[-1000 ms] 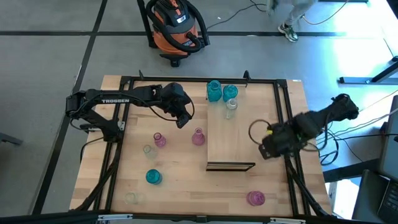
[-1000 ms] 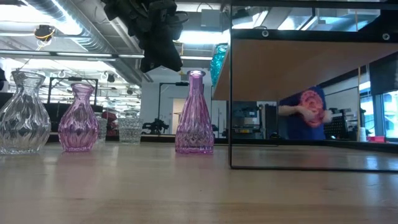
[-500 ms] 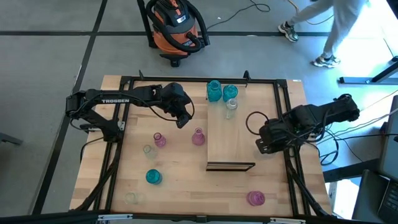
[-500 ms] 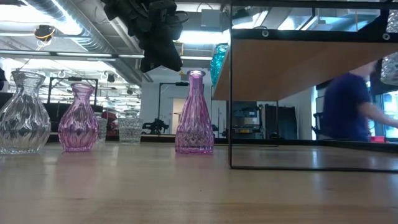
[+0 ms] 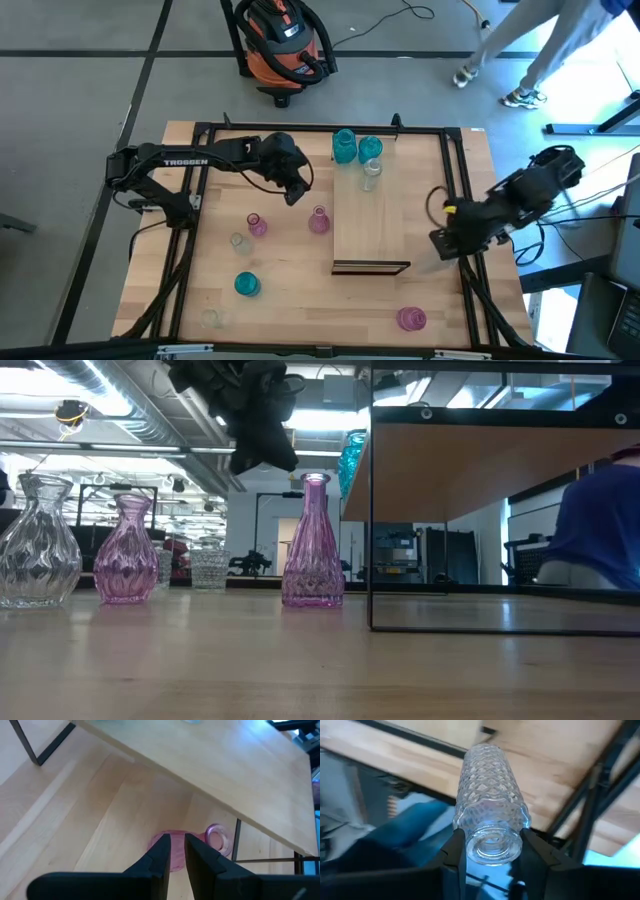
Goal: Sort vases onto shelf
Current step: Put the transparent vase on the shelf aligned with the other transparent vase
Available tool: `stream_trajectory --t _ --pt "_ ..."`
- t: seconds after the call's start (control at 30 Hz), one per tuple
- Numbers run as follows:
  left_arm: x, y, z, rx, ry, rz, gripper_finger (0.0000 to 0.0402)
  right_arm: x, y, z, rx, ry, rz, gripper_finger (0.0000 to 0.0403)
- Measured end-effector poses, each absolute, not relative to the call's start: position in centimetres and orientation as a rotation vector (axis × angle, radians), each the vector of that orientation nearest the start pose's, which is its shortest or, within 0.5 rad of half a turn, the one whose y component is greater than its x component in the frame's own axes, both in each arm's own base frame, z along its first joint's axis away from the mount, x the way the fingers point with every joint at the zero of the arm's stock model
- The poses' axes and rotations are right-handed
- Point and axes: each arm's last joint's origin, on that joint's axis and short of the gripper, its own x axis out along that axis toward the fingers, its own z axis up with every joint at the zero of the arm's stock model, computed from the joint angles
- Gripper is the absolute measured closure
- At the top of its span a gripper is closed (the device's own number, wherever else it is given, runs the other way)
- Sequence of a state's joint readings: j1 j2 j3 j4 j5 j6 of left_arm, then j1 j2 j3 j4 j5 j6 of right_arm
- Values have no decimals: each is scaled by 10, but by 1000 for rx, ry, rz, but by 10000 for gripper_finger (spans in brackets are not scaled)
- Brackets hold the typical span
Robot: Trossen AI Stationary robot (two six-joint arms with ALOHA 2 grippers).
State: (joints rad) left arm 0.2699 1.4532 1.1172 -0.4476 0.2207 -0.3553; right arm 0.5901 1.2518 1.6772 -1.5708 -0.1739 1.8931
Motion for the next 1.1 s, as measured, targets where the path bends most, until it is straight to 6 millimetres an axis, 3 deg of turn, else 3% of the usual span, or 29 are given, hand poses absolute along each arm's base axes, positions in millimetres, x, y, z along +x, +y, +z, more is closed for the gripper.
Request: stream_trajectory --t 0.27,0.43,0.57,0.73,0.87,1.0,1.1 --pt "299 76 275 -527 737 181 353 139 90 450 1324 1031 -549 295" --pt "299 76 275 -534 735 184 353 140 83 454 1253 793 -615 297" --pt "300 75 275 -533 737 179 353 143 81 457 1168 701 -598 293" --pt "301 70 276 -544 736 103 353 159 79 453 1116 734 -597 291" --pt "308 54 283 -537 689 -109 353 174 77 446 1087 838 -590 291" --pt "318 27 310 -428 603 -260 353 189 74 441 1065 898 -580 290" --pt "323 11 332 -305 535 -257 353 195 72 440 1062 891 -572 290"
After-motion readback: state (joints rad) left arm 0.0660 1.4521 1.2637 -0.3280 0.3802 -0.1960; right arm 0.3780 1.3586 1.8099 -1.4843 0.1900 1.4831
